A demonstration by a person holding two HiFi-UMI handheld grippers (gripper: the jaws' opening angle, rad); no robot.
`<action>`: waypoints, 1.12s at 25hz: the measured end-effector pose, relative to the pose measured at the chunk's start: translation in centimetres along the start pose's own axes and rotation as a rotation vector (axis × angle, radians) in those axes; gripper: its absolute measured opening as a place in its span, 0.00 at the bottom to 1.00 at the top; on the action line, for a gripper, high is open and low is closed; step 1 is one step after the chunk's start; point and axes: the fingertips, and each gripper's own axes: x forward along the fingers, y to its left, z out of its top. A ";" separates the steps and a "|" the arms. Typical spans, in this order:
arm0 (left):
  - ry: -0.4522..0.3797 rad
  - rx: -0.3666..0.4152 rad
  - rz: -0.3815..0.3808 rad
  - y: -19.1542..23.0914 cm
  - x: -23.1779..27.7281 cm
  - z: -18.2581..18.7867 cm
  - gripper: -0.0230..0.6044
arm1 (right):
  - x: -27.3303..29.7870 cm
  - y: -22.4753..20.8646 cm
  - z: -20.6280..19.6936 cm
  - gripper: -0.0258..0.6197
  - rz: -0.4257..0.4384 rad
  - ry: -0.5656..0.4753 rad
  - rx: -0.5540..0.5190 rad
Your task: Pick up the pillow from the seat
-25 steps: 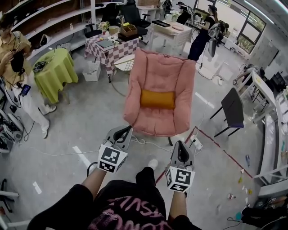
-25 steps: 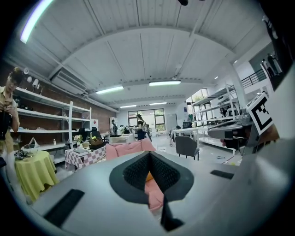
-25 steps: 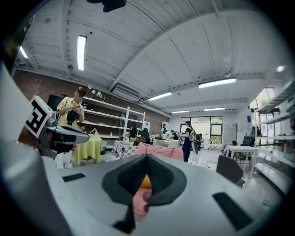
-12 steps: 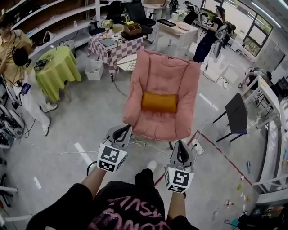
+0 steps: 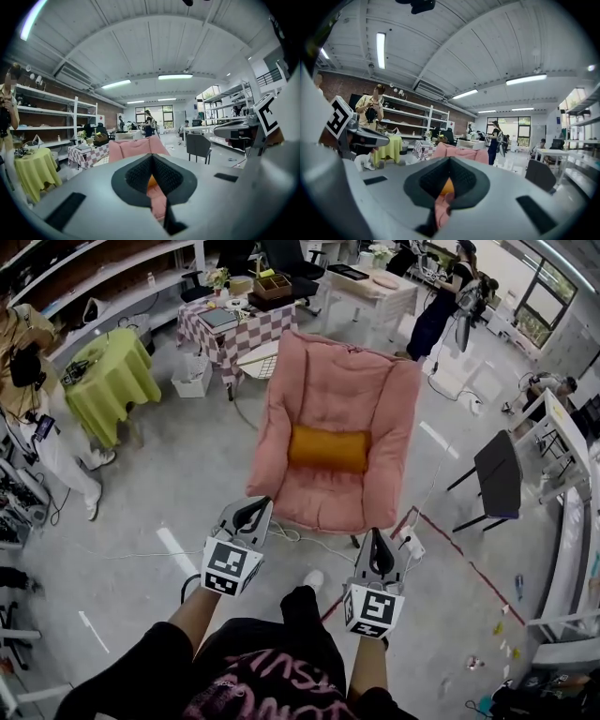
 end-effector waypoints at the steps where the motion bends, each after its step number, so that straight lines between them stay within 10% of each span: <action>1: 0.009 -0.002 0.001 0.1 0.7 -0.1 0.05 | 0.6 -0.2 -0.2 0.07 0.001 0.006 -0.003; 28: 0.085 -0.017 0.052 0.3 20.1 0.8 0.05 | 17.0 -11.6 -3.7 0.07 0.046 0.077 0.052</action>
